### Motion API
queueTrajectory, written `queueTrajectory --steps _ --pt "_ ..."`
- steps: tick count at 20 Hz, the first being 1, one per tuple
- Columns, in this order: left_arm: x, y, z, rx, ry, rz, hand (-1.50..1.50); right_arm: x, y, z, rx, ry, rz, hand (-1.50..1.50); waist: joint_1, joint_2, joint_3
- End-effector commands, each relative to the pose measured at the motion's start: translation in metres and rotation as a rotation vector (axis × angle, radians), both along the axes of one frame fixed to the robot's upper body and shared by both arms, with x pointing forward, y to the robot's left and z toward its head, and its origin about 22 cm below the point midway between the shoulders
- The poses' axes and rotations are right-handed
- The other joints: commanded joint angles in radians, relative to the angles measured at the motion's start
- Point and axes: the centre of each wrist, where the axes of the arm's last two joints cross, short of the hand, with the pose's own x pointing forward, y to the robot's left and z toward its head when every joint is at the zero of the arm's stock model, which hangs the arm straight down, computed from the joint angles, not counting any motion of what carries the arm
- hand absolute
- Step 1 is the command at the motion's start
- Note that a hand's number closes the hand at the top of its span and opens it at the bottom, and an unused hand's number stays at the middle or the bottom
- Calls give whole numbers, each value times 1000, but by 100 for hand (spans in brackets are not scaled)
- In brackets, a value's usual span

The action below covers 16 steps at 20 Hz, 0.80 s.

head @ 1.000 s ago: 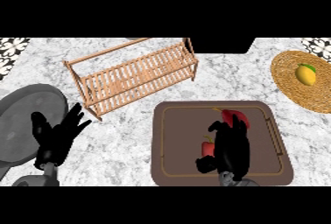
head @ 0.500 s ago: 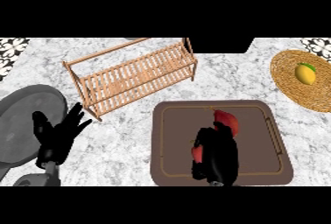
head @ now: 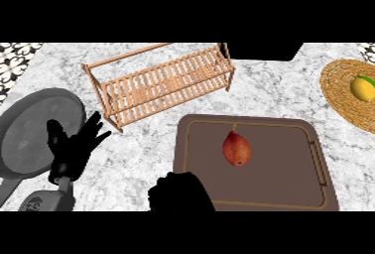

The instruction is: Pick the bell pepper from the tray and place it in the tiered shelf

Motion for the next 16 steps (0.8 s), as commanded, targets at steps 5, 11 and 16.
queueTrajectory --steps 5,11,16 --pt "-8 17 -5 19 41 35 0 -26 3 105 227 -193 64 150 -36 -8 -5" --pt "-3 16 -11 -2 37 51 0 -9 -5 180 294 -264 -37 150 -43 -6 -6" --pt "-7 23 -2 -5 55 29 0 19 -1 230 310 -289 -96 150 -40 -8 -6"
